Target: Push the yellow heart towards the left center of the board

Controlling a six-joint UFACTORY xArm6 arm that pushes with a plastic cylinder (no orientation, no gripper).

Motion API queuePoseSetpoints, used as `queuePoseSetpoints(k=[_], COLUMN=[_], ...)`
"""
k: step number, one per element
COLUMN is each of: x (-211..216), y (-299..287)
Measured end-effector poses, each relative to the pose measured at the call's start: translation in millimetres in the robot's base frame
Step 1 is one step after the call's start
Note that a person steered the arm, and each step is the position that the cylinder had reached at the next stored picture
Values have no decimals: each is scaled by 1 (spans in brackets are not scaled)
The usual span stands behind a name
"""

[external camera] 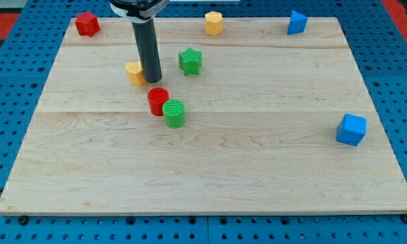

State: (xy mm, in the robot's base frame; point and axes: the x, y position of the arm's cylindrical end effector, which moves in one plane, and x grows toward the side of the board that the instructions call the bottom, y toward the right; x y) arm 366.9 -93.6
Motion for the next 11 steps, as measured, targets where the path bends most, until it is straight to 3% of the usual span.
queuePoseSetpoints(k=[1, 3, 7, 9, 11], x=[-9, -40, -34, -34, -33], y=[16, -11, -6, -38, -12])
